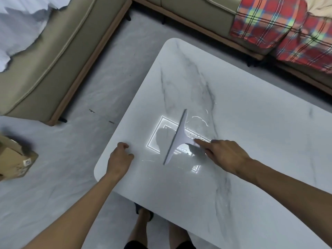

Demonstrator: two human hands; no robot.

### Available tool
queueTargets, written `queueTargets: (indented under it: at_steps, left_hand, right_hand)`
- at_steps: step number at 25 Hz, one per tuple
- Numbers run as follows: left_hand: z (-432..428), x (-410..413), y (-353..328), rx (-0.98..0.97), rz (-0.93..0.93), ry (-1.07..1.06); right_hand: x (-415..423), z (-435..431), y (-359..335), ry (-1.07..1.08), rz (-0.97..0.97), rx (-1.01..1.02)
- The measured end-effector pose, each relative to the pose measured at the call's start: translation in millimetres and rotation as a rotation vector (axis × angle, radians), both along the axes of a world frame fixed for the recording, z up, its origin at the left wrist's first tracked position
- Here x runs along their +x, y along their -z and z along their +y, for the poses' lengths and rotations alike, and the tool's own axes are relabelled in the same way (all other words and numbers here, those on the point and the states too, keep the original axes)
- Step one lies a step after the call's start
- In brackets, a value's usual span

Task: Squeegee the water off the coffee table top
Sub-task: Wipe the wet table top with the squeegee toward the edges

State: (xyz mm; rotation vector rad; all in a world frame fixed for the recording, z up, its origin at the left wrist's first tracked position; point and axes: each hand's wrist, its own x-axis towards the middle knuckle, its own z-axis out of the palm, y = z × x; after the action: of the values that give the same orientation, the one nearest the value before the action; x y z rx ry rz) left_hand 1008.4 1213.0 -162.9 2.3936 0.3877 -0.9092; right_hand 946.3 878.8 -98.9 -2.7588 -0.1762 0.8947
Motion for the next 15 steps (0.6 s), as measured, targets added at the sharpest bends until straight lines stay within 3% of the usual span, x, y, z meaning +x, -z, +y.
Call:
queueTargets:
  at_steps: [4, 9, 12, 15]
  left_hand:
    - [4.5, -4.8, -4.7, -0.038, -0.116, -0.029]
    - [73.9, -19.3, -9.8, 0.017, -0.169, -0.177]
    - [121.5, -30.1, -6.0, 0.060, -0.061, -0.217]
    - [140.4, -40.3, 1.0, 0.042, 0.074, -0.158]
  right_hand:
    - [-27.5, -1.5, -9.9, 0.061, -0.032, -0.019]
    - [-6.0, 127.7, -0.7, -0.172, -0.079, 0.218]
    - [5.2, 219.5, 20.1, -0.383, -0.036, 0.190]
    - [4.8, 256.3, 34.8, -0.451, -0.014, 0.126]
